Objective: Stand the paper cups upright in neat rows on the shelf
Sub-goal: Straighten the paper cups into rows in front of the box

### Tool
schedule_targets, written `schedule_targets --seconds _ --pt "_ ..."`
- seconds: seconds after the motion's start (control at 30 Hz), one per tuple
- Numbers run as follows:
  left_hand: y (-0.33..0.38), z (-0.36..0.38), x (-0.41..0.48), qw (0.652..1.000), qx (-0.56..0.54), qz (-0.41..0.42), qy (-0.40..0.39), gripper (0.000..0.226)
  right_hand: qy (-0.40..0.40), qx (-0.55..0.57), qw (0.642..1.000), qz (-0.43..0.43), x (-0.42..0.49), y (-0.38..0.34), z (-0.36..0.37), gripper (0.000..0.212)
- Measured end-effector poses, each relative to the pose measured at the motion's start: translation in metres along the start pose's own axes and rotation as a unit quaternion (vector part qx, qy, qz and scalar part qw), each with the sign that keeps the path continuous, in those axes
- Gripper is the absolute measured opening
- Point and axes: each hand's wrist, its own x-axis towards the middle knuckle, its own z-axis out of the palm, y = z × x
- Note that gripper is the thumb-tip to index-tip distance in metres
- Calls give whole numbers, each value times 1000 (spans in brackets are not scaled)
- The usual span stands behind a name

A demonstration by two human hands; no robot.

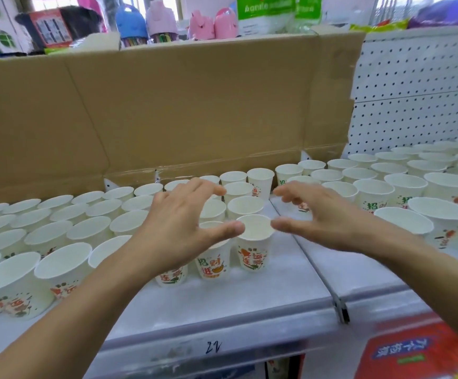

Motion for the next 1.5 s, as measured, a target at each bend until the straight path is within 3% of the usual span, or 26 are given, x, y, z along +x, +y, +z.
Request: schedule_targets --seconds 0.13,0.23,0.4,0.57,0.7,0.87,1.13,1.5 --pt "20 1 32 997 -20 59 -49 45 11 -75 997 27 28 41 -55 30" --pt "26 1 76 995 -30 68 -61 32 -37 -107 993 46 53 71 -81 23" --pt "22 17 156 997 -4 26 -67 22 -110 -108 988 -14 96 87 -79 19" --pt "13 60 209 969 191 29 -156 35 -123 -145 981 -46 154 102 -54 18" --pt "14 81 226 942 294 66 -148 25 -161 -179 969 -54 185 116 -34 20" --pt "14 93 233 963 240 44 -114 13 -175 -179 965 -85 197 133 -20 11" --pt "13 97 240 987 140 15 -80 18 -170 -203 957 -118 196 140 -24 18" --pt "16 102 248 991 116 -1 -69 28 -143 -244 951 -124 193 146 -26 13"
